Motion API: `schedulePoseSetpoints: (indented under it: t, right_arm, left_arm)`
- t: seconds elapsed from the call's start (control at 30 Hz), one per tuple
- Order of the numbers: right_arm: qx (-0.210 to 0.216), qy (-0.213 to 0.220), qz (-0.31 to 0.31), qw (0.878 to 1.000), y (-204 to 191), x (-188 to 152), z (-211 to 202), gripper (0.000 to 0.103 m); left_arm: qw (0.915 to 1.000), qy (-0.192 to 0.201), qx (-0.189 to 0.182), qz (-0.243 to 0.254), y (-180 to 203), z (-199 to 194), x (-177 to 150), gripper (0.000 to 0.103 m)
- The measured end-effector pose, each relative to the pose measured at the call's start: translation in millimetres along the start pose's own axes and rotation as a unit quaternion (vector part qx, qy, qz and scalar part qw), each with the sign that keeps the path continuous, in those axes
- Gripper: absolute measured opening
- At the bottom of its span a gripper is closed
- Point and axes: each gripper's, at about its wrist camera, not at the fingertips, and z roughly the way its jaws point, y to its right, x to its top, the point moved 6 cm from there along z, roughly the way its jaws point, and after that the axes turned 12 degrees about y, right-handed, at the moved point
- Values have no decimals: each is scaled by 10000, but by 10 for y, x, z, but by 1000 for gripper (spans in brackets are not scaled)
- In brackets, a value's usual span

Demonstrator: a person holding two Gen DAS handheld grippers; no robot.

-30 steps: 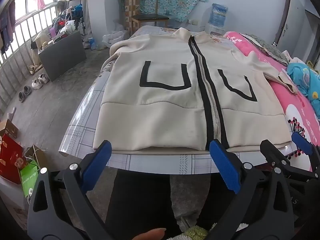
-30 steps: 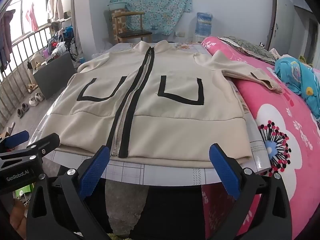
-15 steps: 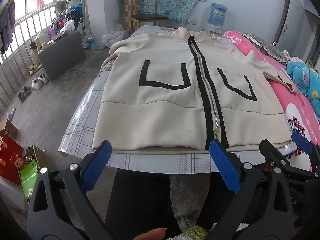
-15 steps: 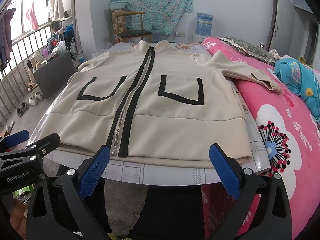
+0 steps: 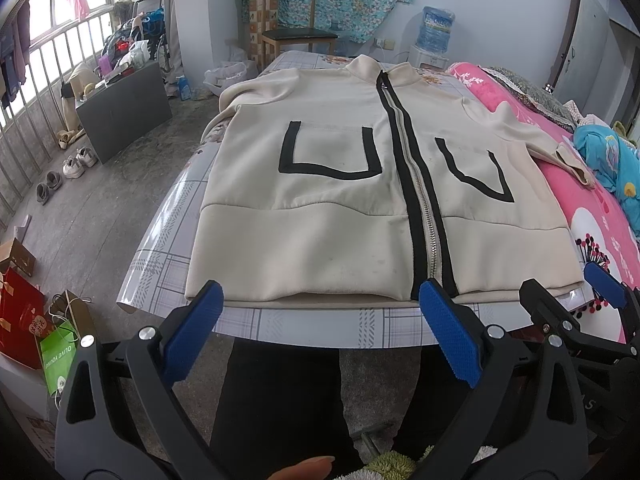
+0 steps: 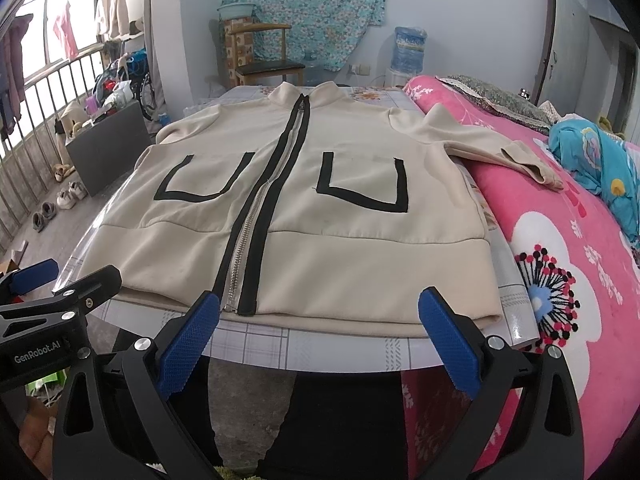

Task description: Fold large clothes

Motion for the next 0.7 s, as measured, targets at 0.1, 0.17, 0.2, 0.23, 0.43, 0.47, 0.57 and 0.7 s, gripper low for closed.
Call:
schedulePoseSetpoints:
  t: [0.1,0.17,0.2,0.23,0.43,0.47,0.57,0.7]
  right_arm:
    - [-1,-1,-1,10000,-2,-1,0,97]
    - [-6,4,-7,10000,-2,-2,-1,97]
    - [-2,0,-7,10000,-3,-1,-2,97]
    - [0,1,-6,10000,-3,1,-4,97]
    - [-10,-2,-8,10000,-6,0,-2,97]
    - [-9,-1,-8,10000,-6,-1,-2,97]
    - [-14,3,-13,10000,-6,0,-3,97]
    - [-21,12,-1,10000,-7,7,-5,97]
  left_arm:
    - [10000,-2,0,-1,-2,-1,0,95]
    - [10000,-2,4,-4,-2,-1,1,95]
    - [10000,-3,0,-7,-3,-2,1,95]
    - [10000,1,1,-6,-1,-2,0,95]
    - [10000,9,6,1,74,-8,-14,95]
    - [10000,11,7,0,79,-11,-15,95]
    - [10000,10,5,0,56,-11,-11,95]
    - [10000,12,4,-2,55,-12,-10,95]
